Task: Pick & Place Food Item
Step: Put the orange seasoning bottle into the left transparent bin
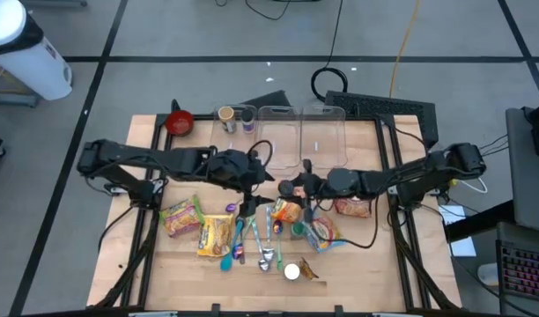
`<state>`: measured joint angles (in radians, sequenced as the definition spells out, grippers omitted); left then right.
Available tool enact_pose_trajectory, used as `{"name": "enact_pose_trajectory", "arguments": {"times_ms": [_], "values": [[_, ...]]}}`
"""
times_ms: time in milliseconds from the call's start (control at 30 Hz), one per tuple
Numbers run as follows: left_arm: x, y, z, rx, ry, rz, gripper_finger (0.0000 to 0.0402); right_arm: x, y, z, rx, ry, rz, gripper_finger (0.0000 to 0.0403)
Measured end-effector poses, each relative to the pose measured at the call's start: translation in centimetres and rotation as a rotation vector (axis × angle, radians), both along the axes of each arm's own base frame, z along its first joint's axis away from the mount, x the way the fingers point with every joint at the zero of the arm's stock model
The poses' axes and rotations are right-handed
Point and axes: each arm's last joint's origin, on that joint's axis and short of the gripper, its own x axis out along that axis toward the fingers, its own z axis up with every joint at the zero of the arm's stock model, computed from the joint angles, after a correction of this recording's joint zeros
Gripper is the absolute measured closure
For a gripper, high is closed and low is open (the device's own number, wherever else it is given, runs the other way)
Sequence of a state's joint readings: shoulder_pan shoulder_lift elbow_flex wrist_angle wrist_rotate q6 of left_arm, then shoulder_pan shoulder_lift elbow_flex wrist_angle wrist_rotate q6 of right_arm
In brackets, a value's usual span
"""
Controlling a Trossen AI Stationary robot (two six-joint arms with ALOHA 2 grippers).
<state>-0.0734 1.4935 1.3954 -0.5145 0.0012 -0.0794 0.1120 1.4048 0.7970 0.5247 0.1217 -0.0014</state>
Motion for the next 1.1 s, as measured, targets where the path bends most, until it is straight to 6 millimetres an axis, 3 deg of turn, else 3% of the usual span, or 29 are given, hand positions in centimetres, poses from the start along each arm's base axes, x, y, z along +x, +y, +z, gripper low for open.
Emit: {"name": "enact_pose_trajectory", "arguments": {"times_ms": [100, 300, 700, 1100], "values": [[0.5, 0.1, 1.0, 0.039, 0.031, 0.036, 0.0074, 1.2, 0.3, 0.1, 0.011, -0.017, 0.046, 0.0266], [0.8, 0.0, 1.1, 0.075, 0.058, -0.019, 0.0074, 2.4, 0.4, -0.7, -0.003, 0.025, 0.046, 0.0266], [3.2, 0.0, -1.6, 0.09, 0.116, -0.025, 0.0096, 2.5, 0.4, -0.5, -0.003, 0.008, 0.044, 0.0266], [3.3, 0.3, -1.4, 0.064, 0.088, -0.057, 0.0165, 2.5, 0.2, -0.6, -0.003, 0.013, 0.039, 0.0266]]}}
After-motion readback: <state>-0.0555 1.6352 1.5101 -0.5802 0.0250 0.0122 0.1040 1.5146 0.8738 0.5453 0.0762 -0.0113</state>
